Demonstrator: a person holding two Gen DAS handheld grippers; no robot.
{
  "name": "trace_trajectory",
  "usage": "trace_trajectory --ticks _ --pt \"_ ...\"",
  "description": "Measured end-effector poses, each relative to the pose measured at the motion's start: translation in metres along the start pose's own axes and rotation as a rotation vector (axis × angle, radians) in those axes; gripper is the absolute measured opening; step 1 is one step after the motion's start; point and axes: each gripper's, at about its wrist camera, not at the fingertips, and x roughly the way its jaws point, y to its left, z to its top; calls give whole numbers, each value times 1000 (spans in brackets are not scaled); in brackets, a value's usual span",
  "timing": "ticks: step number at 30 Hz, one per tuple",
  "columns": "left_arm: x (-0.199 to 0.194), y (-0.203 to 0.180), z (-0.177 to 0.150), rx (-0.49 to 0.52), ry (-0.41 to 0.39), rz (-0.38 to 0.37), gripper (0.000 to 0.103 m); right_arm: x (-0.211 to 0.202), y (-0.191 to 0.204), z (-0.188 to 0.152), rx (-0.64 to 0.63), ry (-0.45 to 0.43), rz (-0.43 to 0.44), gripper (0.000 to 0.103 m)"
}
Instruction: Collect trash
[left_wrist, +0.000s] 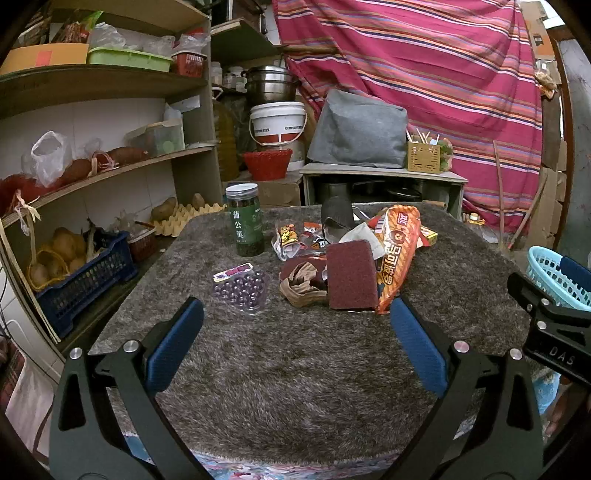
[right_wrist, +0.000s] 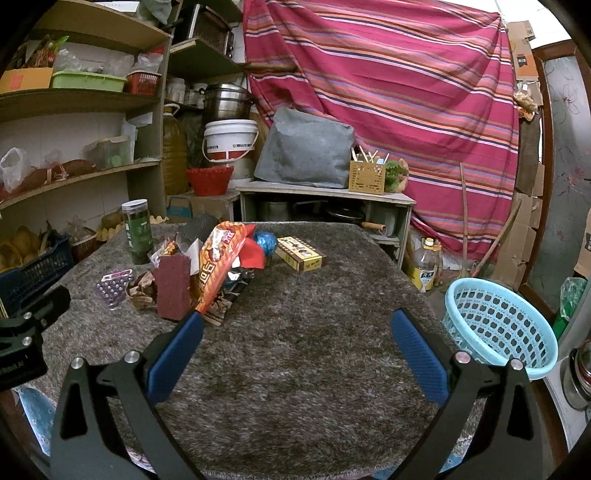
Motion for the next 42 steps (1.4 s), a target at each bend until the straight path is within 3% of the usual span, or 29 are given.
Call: trace_trajectory --ticks 42 --pt "2 4 -1 -10 -1 2 98 0 -2 0 -8 -1 -3 99"
